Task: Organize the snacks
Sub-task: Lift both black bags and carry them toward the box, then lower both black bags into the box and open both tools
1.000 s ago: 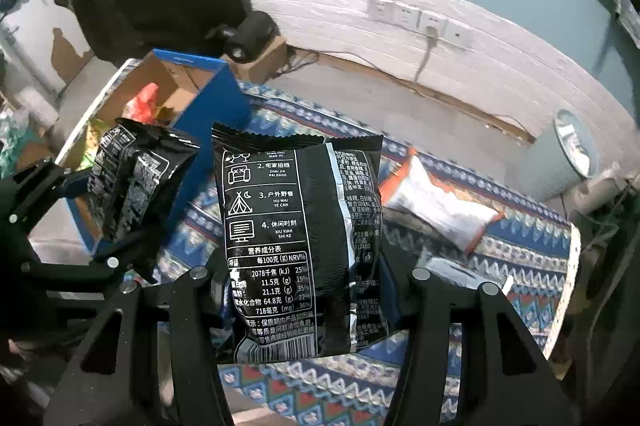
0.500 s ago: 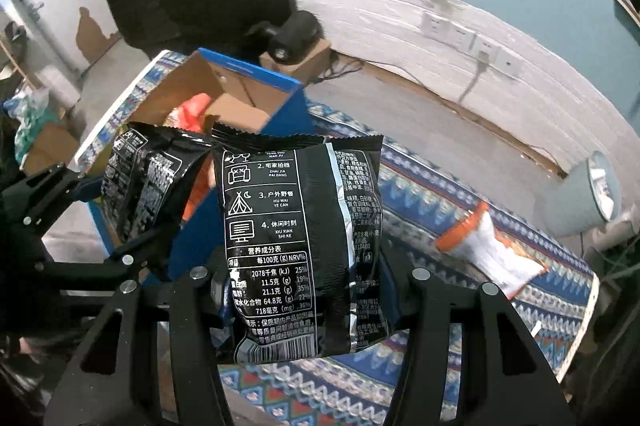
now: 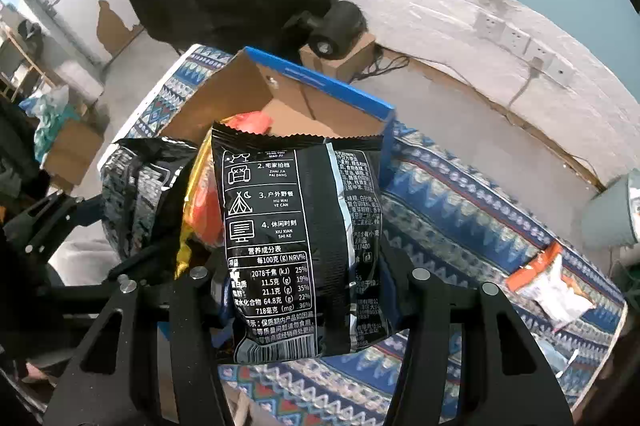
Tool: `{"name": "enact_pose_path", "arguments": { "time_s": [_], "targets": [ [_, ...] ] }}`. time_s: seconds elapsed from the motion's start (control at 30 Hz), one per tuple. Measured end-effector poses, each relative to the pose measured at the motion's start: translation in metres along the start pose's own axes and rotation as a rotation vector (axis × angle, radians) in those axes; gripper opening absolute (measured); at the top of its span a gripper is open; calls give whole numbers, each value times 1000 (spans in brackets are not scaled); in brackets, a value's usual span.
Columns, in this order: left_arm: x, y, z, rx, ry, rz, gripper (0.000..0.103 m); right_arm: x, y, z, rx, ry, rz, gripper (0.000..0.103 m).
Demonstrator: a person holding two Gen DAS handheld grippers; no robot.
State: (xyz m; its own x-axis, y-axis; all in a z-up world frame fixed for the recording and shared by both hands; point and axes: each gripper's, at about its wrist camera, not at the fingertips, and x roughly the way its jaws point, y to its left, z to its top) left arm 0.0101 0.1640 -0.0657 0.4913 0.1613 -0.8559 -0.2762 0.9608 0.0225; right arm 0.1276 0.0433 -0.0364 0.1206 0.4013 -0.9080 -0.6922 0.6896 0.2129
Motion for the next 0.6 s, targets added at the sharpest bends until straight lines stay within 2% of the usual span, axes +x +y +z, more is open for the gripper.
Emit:
{"name": "enact_pose_path", "arguments": {
  "time_s": [0.4, 0.6],
  "targets": [
    [22, 38, 2, -90, 40, 36, 64, 39, 27, 24, -5, 43, 33, 54],
    [30, 47, 2, -129, 72, 37, 64, 47, 37, 30, -15, 25, 59, 58]
  ]
}}
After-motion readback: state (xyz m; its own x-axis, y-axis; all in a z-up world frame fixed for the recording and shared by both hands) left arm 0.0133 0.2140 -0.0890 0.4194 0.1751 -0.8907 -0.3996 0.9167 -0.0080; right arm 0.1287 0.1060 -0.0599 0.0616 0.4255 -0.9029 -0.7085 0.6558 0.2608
